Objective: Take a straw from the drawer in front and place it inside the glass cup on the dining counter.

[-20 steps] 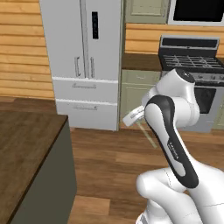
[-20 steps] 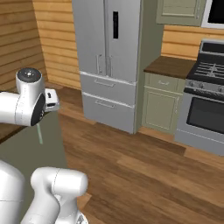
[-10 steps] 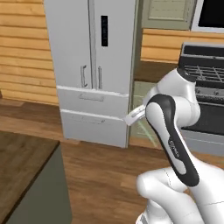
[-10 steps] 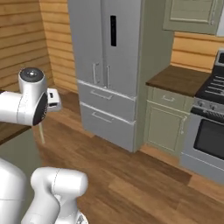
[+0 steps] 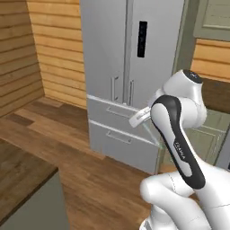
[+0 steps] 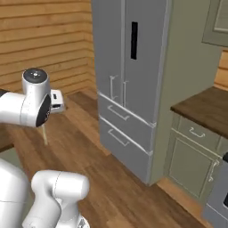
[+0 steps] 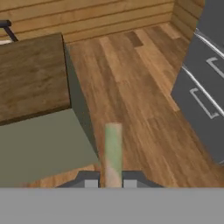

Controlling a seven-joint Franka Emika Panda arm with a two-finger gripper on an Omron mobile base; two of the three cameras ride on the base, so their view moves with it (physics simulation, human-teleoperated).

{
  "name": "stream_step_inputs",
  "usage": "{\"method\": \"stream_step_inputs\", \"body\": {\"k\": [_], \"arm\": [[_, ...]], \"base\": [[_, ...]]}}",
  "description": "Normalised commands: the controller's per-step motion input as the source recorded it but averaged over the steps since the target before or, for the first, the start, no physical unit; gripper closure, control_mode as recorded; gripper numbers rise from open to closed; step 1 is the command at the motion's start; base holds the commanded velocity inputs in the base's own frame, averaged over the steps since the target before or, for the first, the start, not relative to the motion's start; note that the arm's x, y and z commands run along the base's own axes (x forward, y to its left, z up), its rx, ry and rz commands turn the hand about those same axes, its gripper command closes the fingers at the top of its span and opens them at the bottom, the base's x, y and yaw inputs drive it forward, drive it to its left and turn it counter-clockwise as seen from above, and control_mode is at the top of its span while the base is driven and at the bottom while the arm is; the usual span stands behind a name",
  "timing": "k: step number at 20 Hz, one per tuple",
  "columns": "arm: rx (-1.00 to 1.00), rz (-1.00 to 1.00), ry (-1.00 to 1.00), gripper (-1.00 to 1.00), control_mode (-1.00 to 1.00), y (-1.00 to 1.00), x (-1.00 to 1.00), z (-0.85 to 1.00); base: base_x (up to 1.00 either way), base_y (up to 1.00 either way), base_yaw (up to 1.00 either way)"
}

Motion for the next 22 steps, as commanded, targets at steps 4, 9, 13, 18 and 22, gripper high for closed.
{"method": "stream_step_inputs", "body": {"k": [4, 9, 13, 18, 22], "arm": [[0.00, 0.00, 0.00, 1.00, 1.00, 0.00, 0.00, 0.00], [0.00, 0.00, 0.00, 1.00, 1.00, 0.00, 0.00, 0.00], [0.00, 0.00, 0.00, 1.00, 1.00, 0.00, 0.00, 0.00], [0.00, 0.00, 0.00, 1.00, 1.00, 0.00, 0.00, 0.00], [0.00, 0.00, 0.00, 1.00, 1.00, 0.00, 0.00, 0.00]], "base": [[1.00, -0.29, 0.58], [1.00, -0.26, 0.64], [1.00, -0.27, 0.63], [1.00, -0.24, 0.57], [1.00, -0.24, 0.50]]}}
